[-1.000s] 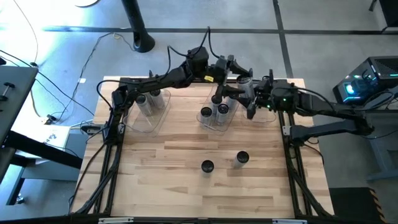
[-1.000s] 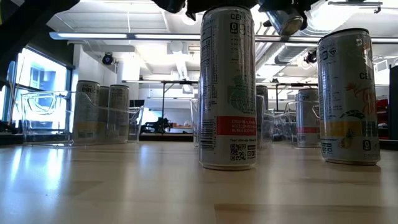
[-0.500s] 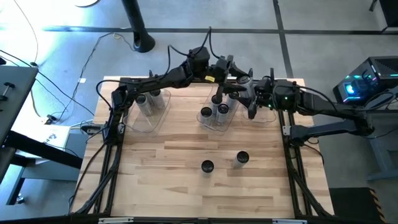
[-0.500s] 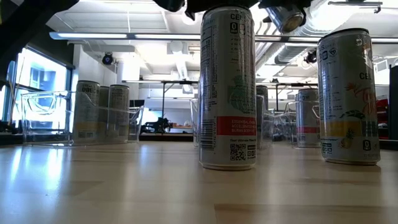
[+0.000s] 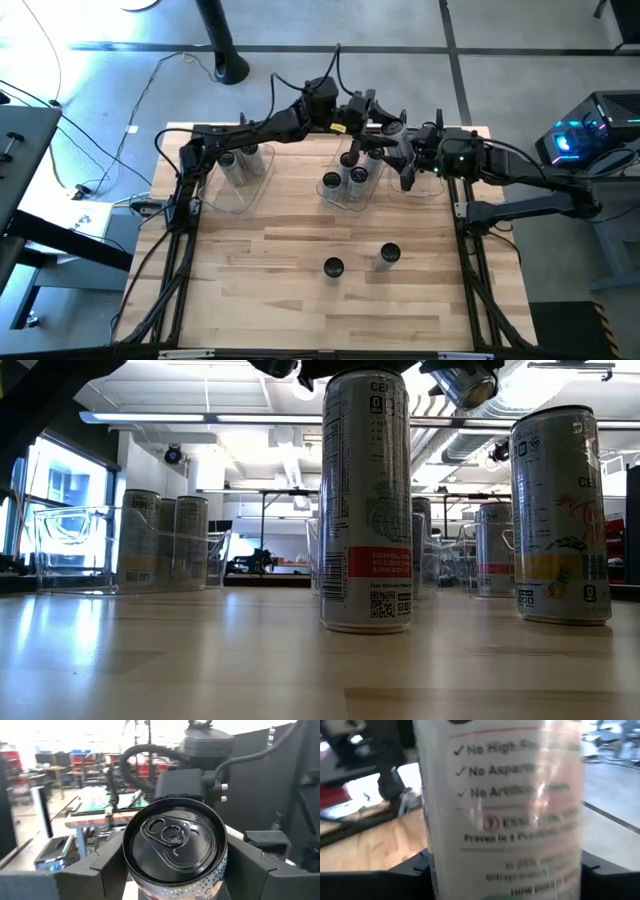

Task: Sort soda cans
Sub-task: Put the white-pink soda can into the top right transparent bin

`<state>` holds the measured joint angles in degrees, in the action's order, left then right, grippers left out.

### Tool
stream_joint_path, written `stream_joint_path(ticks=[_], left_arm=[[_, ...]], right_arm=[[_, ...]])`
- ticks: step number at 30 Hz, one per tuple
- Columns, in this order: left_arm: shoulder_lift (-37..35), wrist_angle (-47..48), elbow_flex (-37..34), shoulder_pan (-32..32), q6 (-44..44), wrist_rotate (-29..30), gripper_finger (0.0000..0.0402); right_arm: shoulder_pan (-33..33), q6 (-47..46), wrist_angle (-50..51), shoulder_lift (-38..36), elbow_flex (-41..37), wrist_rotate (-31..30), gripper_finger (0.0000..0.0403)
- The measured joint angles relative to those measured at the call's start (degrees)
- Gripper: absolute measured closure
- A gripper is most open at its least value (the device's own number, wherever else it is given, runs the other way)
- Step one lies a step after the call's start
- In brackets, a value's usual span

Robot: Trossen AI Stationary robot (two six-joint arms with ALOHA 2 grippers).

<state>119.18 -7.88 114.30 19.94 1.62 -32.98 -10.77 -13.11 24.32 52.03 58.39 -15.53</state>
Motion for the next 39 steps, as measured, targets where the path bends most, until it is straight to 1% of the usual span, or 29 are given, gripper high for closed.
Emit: stream_joint_path(ticks=[2,4,6,10,14,22,25,34,39], left_arm=[[-0.05,-0.69,0.02,0.48,-0.46,1.33,0.0160],[-0.03,-0.96,0.02,0.94,-1.41,1.98,0.0160],[0.04,-2.05,0.02,1.16,-2.44,2.02,0.0160],[0.06,-4.57,-0.02,1.16,-2.63,2.41,0.0160],[0.06,-3.89,-0.04,1.16,-3.11,3.52,0.0160],[0.08,-4.26,-0.09,1.25,-3.49,4.02,0.0160],[0.06,-4.73,-0.07,1.36,-4.52,4.14,0.0160],[0.04,-5.21,-0.19,1.66,-4.52,4.56,0.0160],[0.04,-5.23,-0.22,1.83,-3.69,4.52,0.0160]], right_arm=[[-0.13,-1.89,0.67,-0.09,1.22,-2.08,0.0139],[-0.15,-2.43,2.88,-0.07,2.89,-3.88,0.0126],[-0.13,-2.19,5.55,-0.06,4.62,-5.27,0.0122],[-0.13,-0.44,8.02,-0.06,7.33,-5.68,0.0118],[-0.13,-0.08,11.37,-0.06,8.84,-6.07,0.0116],[-0.13,0.11,11.01,-0.06,8.92,-5.88,0.0115],[-0.13,0.16,9.47,-0.06,8.92,-6.09,0.0115],[-0.20,7.11,8.27,1.28,9.19,-7.06,0.0115],[-0.22,5.36,7.55,2.47,9.23,-7.86,0.0110]])
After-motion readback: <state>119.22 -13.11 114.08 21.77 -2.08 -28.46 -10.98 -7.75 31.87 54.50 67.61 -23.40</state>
